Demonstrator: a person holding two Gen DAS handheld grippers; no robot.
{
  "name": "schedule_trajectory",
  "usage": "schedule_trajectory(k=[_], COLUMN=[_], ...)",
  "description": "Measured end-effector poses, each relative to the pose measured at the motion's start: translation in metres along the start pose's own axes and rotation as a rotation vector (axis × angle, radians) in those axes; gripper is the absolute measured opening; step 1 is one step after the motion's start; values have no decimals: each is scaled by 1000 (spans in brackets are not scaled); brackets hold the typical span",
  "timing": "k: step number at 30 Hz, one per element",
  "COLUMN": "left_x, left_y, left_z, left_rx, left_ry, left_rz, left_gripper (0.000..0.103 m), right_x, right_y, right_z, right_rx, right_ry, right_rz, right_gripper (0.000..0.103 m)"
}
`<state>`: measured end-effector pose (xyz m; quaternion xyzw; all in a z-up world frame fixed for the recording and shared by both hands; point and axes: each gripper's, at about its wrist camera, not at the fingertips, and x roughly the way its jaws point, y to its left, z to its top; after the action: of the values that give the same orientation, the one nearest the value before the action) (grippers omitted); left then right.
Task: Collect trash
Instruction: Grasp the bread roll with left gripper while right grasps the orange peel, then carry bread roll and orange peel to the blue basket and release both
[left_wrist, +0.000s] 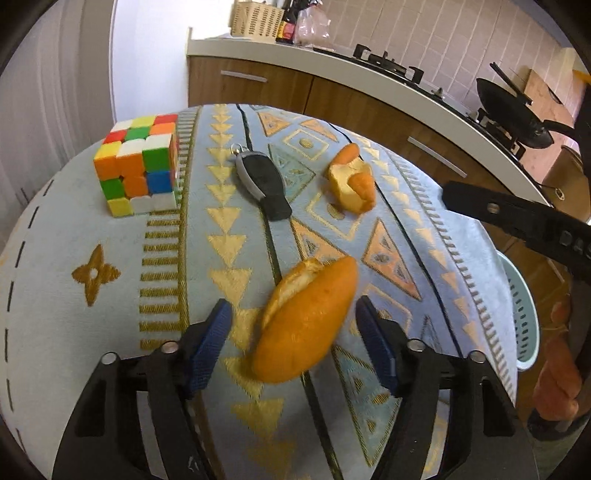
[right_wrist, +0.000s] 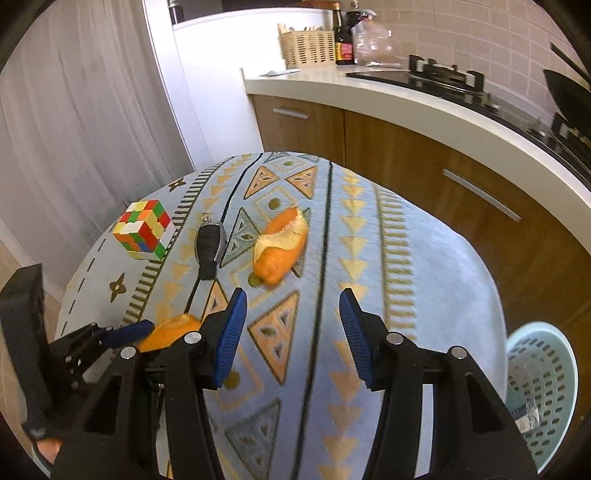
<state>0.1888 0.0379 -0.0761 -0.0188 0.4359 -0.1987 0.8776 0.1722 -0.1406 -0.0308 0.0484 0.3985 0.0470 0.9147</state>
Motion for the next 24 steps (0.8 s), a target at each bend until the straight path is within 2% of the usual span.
schedule_trajectory(k=[1, 2, 3, 7, 11, 15, 19, 20, 21, 24], left_x=[0, 0, 0, -2, -12, -17, -20, -20, -20, -20], left_y=[0, -1, -2, -5, -2, 3, 1, 0, -1, 0], left_z=[0, 0, 0, -5, -9, -10, -11, -10, -10, -10], left_rx=[4, 6, 5, 6, -30, -52, -41, -35, -32, -35], left_ry=[-7, -11, -13, -48, -112, -151, -163, -165, -166, -167], left_rz=[-5, -18, -47, -45, 25, 42, 49, 54, 55, 55], left_gripper=[58, 45, 37, 28, 25, 25, 25, 25, 25, 25], right_x=[8, 14, 19, 45, 75, 100, 106, 106, 106, 102], right_y=[3, 5, 7, 18, 21, 21, 29, 31, 32, 35], right_z=[3, 5, 7, 14, 18, 21, 21, 20, 20, 17], right_rx=[-2, -3, -5, -7, 10, 23, -15, -25, -34, -46], right_ry=[7, 11, 15, 36, 65, 90, 74, 70, 65, 51], right_rz=[1, 3, 4, -1, -22, -38, -90, -102, -113, -116], right_gripper=[49, 49, 49, 49, 49, 49, 48, 46, 37, 31])
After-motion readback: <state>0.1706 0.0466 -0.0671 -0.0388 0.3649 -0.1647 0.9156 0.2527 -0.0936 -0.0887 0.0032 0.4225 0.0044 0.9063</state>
